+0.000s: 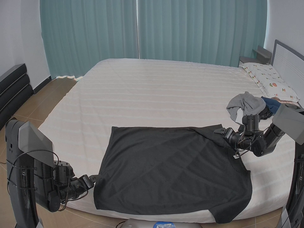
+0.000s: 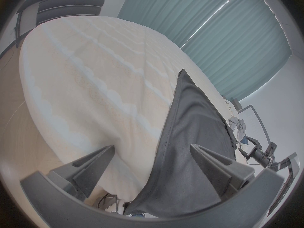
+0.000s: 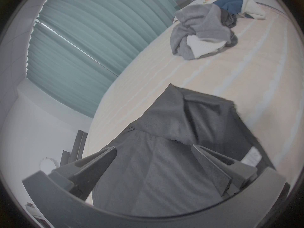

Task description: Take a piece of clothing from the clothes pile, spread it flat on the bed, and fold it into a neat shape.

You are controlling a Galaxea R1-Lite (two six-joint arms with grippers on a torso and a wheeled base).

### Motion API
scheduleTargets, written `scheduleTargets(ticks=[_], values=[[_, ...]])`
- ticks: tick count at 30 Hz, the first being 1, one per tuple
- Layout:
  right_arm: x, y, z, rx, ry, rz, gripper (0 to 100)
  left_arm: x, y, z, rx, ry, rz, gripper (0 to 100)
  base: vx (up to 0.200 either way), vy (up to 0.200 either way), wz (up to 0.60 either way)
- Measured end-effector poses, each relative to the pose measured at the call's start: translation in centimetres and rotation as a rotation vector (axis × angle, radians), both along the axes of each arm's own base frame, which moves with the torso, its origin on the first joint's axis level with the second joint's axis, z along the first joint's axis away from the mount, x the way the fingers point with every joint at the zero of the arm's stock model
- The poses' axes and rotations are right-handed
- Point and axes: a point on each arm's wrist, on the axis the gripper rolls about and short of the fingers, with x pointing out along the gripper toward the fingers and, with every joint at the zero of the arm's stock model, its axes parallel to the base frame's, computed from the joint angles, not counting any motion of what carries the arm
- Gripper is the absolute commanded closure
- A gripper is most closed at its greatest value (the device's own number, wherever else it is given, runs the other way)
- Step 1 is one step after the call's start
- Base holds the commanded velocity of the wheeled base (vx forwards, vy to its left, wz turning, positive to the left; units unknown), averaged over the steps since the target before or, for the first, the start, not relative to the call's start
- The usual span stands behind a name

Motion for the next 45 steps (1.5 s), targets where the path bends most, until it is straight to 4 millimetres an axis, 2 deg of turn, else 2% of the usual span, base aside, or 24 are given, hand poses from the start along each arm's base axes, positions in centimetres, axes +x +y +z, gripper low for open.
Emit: scheduleTargets(ticks=[3, 8, 23, 35, 36, 45], values=[[1.4, 0.9, -0.5, -0.011, 0.045, -0.001, 0, 0.1, 0.0, -0.1, 0.0, 0.0, -0.001, 0, 0.0, 0.0, 0.0], [2.6, 1.9, -1.8, -0.034, 0.11, -0.007, 0, 0.1, -0.1, -0.1, 0.002, 0.0, -0.001, 0, 0.0, 0.0, 0.0], [2.0, 1.9, -2.0, -0.103, 0.169, -0.014, 0, 0.1, -0.1, -0.3, 0.006, 0.004, -0.002, 0, 0.0, 0.0, 0.0], [3.4, 1.8, -2.5, -0.141, 0.141, -0.036, 0, 0.1, -0.1, -0.3, 0.005, 0.004, -0.003, 0, 0.0, 0.0, 0.0], [3.6, 1.8, -2.6, -0.142, 0.136, -0.038, 100, 0.1, -0.1, -0.3, 0.006, 0.004, -0.003, 0, 0.0, 0.0, 0.0], [5.0, 1.7, -2.6, -0.131, 0.096, -0.051, 100, 0.1, -0.1, -0.3, 0.006, 0.004, -0.003, 0, 0.0, 0.0, 0.0]])
